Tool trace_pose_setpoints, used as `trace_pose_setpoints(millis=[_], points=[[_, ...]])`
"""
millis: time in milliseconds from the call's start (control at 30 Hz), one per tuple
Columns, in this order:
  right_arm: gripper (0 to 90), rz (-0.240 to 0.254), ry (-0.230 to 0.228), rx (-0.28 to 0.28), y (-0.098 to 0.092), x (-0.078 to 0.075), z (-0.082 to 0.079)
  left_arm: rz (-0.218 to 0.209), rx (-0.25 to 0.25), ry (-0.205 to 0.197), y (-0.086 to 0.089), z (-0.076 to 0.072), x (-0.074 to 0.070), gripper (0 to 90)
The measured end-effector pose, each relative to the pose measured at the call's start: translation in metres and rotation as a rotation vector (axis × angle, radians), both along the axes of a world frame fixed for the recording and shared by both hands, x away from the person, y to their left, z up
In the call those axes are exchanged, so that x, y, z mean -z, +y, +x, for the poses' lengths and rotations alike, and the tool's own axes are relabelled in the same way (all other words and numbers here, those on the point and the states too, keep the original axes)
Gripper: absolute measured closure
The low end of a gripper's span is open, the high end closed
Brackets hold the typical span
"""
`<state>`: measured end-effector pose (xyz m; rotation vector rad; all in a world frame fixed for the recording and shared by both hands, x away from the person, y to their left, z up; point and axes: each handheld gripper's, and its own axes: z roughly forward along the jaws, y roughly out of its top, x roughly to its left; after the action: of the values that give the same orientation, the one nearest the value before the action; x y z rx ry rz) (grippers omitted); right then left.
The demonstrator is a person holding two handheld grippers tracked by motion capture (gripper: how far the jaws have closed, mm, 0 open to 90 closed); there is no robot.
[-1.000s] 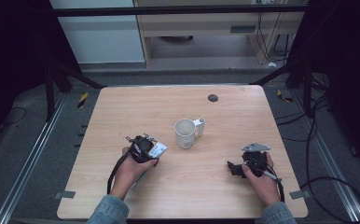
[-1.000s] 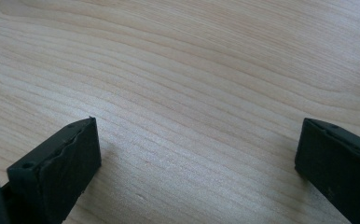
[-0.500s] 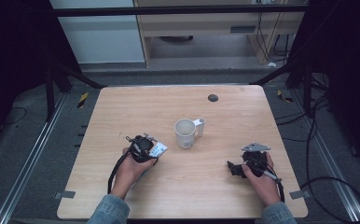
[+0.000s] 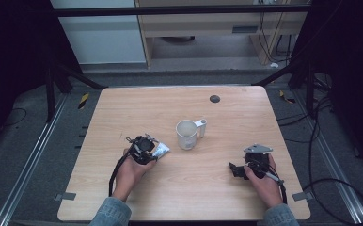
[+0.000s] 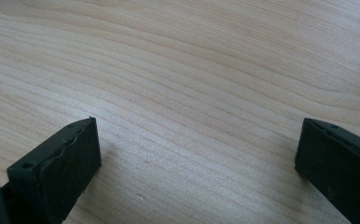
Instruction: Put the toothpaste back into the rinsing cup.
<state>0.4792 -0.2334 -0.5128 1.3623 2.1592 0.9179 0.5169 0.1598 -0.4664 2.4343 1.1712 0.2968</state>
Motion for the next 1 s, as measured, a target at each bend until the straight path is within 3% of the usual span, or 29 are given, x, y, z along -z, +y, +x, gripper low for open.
trace_pose_setpoints(millis=[67,300,1000], points=[[0.4,0.0,0.0,0.0,0.0,0.0,0.0,-0.002,0.003,0.007,0.001,0.0,-0.001,77.6],[0.4,0.0,0.0,0.0,0.0,0.0,0.0,-0.034,-0.001,-0.023,-0.001,-0.007,-0.008,78.0],[0.4,0.0,0.0,0.0,0.0,0.0,0.0,-0.076,0.03,-0.12,-0.011,-0.009,-0.059,78.6]])
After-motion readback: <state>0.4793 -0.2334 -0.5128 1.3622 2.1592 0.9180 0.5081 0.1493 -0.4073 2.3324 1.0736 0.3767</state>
